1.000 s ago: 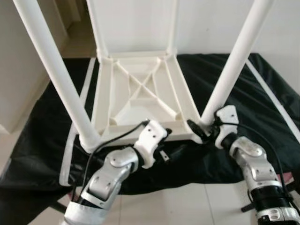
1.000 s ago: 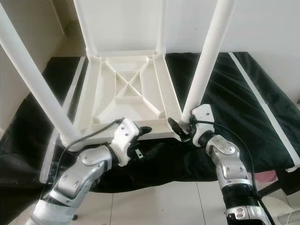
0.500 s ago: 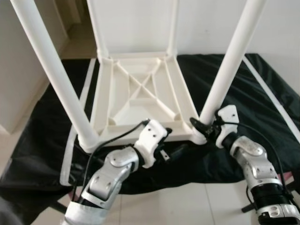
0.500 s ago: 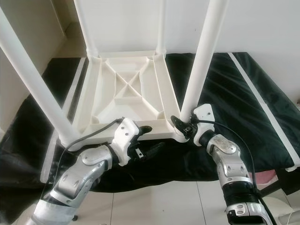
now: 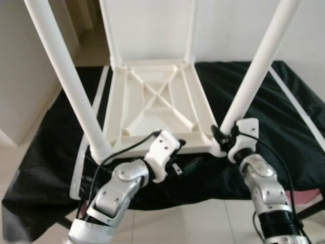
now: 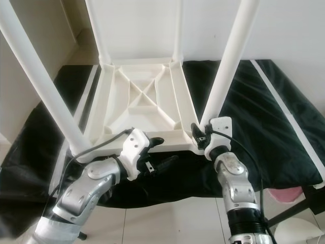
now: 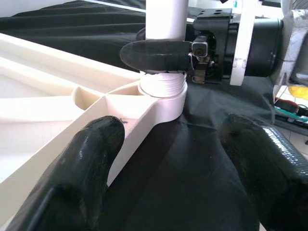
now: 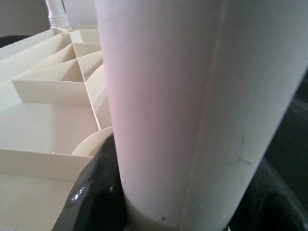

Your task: Building children table

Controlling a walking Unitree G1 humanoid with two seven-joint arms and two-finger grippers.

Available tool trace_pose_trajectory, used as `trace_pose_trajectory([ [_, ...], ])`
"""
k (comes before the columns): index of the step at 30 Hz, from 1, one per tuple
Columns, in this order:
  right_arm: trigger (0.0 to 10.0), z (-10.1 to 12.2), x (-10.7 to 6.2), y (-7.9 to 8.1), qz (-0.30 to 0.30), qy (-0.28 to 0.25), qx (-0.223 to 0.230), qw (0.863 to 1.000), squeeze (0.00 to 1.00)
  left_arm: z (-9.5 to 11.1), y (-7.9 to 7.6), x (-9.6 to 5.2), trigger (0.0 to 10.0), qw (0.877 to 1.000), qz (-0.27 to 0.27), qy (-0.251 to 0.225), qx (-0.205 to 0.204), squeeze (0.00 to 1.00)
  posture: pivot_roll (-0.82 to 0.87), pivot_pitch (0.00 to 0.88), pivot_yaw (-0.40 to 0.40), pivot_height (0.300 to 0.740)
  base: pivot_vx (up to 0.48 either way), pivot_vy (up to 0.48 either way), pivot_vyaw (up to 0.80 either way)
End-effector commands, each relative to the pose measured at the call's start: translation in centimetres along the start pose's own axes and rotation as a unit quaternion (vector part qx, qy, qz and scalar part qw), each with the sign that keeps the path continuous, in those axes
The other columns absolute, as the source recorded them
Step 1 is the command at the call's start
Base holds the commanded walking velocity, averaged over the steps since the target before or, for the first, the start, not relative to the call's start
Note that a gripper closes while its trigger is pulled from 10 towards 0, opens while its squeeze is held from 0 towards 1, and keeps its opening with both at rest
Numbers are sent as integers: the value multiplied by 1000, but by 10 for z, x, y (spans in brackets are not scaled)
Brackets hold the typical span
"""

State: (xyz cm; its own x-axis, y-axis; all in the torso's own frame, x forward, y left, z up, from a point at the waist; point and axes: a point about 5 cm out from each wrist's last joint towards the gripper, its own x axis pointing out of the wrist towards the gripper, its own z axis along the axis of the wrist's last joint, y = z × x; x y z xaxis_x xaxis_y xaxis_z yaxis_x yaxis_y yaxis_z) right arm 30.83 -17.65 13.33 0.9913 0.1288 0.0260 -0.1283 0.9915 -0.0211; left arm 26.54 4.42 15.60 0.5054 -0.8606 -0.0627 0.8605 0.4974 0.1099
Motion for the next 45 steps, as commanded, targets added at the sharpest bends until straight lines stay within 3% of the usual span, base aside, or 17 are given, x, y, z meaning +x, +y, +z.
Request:
trace_pose_trajectory([
  [1, 10000, -27, -11, -4, -68, 53, 6, 996, 0, -5, -3, 1, 10000, 1000, -14, 5, -6, 0, -72, 41, 29, 740, 0, 0, 0],
  [6, 10000, -36, -18, 16, -134, 61, 34, 988, 0, -6, -4, 3, 10000, 1000, -18, 8, -3, 0, -72, 41, 29, 740, 0, 0, 0],
  [11, 10000, -36, -19, 34, -123, 64, 39, 990, 0, -6, -4, 3, 10000, 1000, -18, 9, -3, 0, -69, 38, 27, 740, 0, 0, 0],
  [26, 10000, -32, -18, 35, -135, 63, 33, 988, 0, -6, -9, 5, 10000, 1000, -27, 8, 1, 0, -60, 26, 21, 740, 0, 0, 0],
  [28, 10000, -31, -17, 35, -135, 61, 32, 988, 55, -6, -9, 5, 10000, 1000, -27, 8, 2, 0, -60, 25, 21, 740, 0, 0, 0],
  [29, 10000, -30, -17, 35, -136, 59, 31, 988, 510, -6, -9, 6, 10000, 1000, -28, 7, 2, 0, -60, 24, 21, 740, 0, 0, 0],
  [31, 10000, -30, -17, 35, -136, 59, 31, 988, 510, -6, -9, 6, 10000, 1000, -28, 7, 2, 0, -60, 24, 21, 740, 0, 0, 0],
  [32, 10000, -28, -17, 34, -129, 51, 31, 990, 1000, -6, -9, 6, 10000, 1000, -28, 7, 2, 0, -61, 22, 21, 740, 0, 0, 0],
  [34, 10000, -17, -19, 29, -91, 15, 35, 995, 1000, -5, -9, 7, 10000, 1000, -30, 6, 4, 0, -64, 24, 23, 740, 0, 0, 0],
  [45, 10000, -5, -25, 12, 8, -18, 31, 999, 1000, -4, -9, 6, 10000, 999, -34, 4, 4, 0, -74, 29, 28, 740, 0, 0, 0],
])
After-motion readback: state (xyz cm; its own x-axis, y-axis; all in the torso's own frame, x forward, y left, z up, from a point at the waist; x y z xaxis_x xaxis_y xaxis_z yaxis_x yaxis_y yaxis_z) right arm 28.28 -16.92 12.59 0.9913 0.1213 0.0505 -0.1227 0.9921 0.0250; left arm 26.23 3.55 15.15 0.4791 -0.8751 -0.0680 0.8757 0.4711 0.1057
